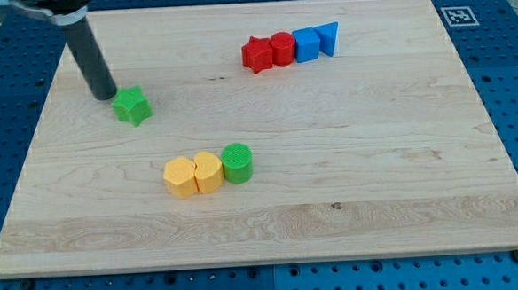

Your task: Place the green star vertically below red star

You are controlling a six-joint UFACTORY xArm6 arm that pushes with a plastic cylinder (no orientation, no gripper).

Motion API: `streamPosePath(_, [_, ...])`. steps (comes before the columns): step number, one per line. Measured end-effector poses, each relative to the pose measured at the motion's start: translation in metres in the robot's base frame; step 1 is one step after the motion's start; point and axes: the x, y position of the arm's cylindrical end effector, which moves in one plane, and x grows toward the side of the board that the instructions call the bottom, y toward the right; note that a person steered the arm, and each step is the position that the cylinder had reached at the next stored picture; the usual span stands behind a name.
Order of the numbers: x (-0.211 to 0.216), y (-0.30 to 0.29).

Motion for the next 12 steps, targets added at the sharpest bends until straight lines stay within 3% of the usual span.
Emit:
streamPosePath(2, [0.031,0.021])
streamPosePath(5, [0.017,0.034])
streamPosePath(10, [0.020,0.103])
streamPosePath(12, [0.027,0.087])
